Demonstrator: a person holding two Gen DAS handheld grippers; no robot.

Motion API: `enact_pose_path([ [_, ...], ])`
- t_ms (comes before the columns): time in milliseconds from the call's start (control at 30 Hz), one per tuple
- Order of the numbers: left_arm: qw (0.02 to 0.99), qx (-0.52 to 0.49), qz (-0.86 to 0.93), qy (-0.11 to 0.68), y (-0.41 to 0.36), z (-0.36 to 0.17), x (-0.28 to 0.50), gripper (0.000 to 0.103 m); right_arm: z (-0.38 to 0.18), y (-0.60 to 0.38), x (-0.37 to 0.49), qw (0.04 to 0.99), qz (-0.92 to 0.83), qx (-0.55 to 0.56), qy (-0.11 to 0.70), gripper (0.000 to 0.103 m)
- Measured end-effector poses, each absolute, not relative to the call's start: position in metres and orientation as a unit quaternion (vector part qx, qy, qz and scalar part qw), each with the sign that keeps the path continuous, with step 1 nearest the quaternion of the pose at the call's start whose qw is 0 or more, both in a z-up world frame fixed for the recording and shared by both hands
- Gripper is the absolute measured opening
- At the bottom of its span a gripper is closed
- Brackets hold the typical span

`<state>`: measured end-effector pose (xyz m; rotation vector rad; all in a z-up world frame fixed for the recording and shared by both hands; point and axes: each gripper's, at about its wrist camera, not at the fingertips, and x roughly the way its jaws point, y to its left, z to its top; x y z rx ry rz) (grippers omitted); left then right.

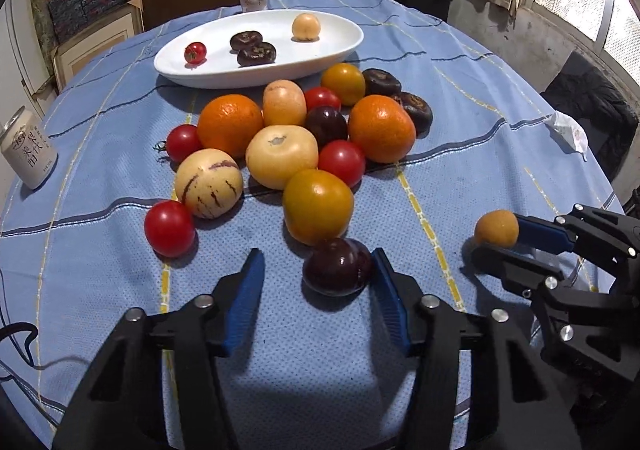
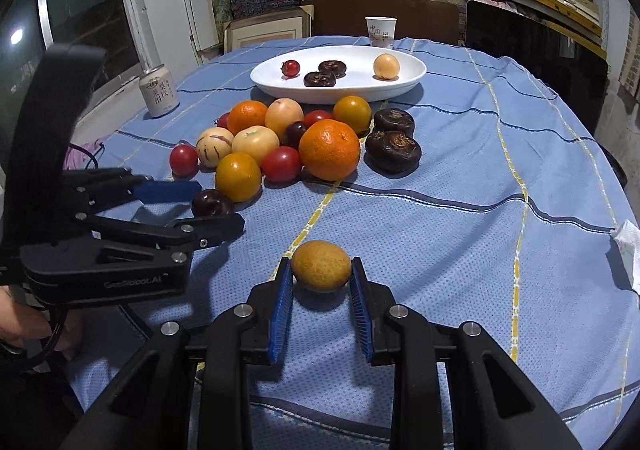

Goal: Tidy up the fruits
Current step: 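Grasp a small brown fruit with the right tool while the left tool grasps a dark plum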

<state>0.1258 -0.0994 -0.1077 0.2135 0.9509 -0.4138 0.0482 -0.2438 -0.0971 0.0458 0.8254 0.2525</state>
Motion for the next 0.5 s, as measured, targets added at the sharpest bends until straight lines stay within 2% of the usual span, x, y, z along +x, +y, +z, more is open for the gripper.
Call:
enact_pose_path([
  [67,0.865,0.099,-0.202,0.449,-0.098,-0.107,0.125,0.042,-0.097,-0.244,0.047,0.909,0.124,0.023,0.398,0.030],
  [233,0.875,0.091,-0.200,0.431,-0.093,-0.101,0.119,0.033,-0.097,-0.246,0.046,0.910,0.126,0.028,0.395,0.030],
  [500,0.870,0.092,-0.205,0.439,-0.090,-0.102,0.113,0.034,-0.096,-0.248,0.045,0.911,0.123,0.033,0.393,0.030],
])
